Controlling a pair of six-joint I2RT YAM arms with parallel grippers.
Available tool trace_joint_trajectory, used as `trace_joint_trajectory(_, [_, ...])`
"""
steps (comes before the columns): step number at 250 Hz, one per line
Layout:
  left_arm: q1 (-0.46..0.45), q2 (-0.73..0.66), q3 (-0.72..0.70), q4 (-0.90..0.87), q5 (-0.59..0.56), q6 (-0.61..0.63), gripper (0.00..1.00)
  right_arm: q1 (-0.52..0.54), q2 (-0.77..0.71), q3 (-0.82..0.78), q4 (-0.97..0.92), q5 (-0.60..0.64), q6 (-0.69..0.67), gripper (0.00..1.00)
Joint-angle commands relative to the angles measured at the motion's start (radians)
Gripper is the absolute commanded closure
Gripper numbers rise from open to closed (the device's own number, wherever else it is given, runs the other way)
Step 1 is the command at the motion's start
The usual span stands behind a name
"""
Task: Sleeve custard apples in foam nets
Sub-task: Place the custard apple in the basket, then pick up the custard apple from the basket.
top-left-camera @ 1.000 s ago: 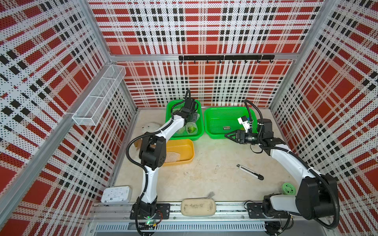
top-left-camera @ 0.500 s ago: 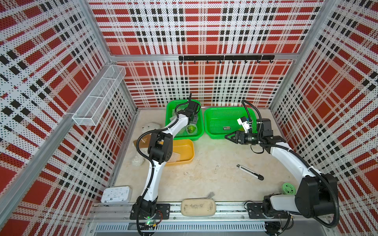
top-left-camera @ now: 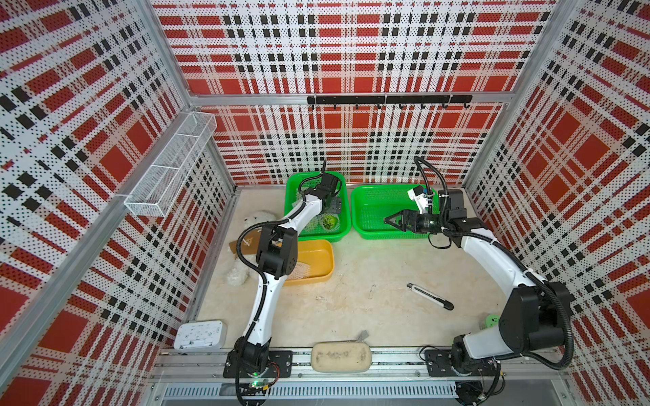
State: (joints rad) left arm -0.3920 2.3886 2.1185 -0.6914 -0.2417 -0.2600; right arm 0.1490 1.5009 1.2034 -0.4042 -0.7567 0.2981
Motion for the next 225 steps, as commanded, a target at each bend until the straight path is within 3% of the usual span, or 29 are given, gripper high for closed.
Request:
trace_joint_trajectory(1, [0.005, -0.097, -0.02, 0.019, 0.068, -0.003, 0.01, -0.003, 0.063, 0.084, -0.053, 0.113, -0.046, 0.0])
trace_joint_trajectory(74, [0.042, -0.282, -0.142, 0.05, 0.221, 0.022, 0.01, -0.003, 0.284, 0.308, -0.18, 0.438, -0.083, 0.0])
trace_joint_trajectory(144, [0.123, -0.5, -0.303, 0.054, 0.296, 0.034, 0.01, 0.002, 0.468, 0.503, -0.311, 0.655, -0.142, 0.0])
trace_joint_trajectory(225, [0.131, -0.74, -0.557, 0.158, 0.437, 0.063, 0.01, 0.001, 0.639, 0.661, -0.39, 0.84, -0.155, 0.0])
